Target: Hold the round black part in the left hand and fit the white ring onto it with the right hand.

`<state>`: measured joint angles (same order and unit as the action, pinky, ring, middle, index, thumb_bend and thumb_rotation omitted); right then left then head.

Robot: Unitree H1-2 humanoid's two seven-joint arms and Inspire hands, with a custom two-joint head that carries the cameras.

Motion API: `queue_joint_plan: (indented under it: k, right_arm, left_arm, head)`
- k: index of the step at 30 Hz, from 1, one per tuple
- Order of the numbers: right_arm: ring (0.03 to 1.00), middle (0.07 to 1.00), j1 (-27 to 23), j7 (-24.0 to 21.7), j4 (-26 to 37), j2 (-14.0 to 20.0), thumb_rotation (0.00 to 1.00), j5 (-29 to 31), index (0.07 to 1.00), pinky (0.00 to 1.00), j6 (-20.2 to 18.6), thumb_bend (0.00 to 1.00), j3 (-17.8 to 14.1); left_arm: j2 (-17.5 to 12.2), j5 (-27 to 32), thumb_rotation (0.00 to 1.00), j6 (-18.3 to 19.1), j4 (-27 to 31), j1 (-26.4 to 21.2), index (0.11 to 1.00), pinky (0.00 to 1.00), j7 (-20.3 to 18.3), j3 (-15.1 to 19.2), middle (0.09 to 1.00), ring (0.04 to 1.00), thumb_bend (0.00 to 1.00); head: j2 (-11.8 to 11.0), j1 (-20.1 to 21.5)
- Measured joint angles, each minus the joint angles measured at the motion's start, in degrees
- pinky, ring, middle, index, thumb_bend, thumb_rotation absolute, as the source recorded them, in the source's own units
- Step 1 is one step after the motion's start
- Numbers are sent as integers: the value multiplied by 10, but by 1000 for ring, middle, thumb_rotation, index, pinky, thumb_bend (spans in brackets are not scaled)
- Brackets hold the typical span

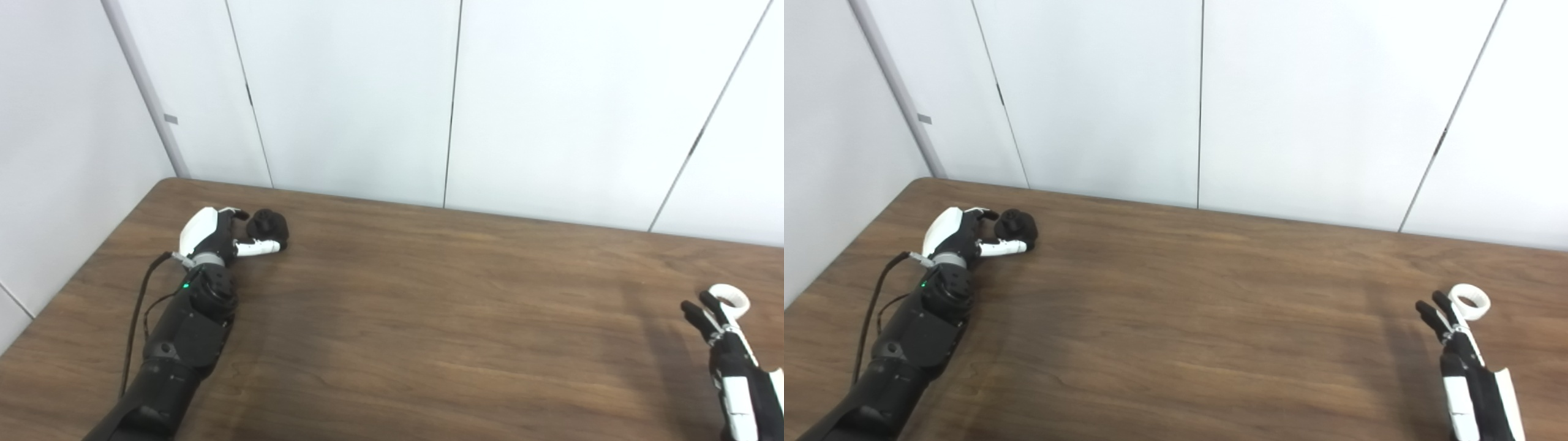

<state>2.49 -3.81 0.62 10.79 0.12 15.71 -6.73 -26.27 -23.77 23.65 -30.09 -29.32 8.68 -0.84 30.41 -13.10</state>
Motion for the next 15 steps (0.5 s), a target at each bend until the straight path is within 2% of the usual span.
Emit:
queue_joint_plan:
  k: [15]
  right_arm:
    - [904, 881, 2, 0, 4, 0, 1000, -3, 935, 1000, -5, 642, 0]
  left_arm:
    - [2, 2, 297, -1, 0, -2, 785, 1000, 0, -5, 902, 971, 932]
  head:
    - [2, 2]
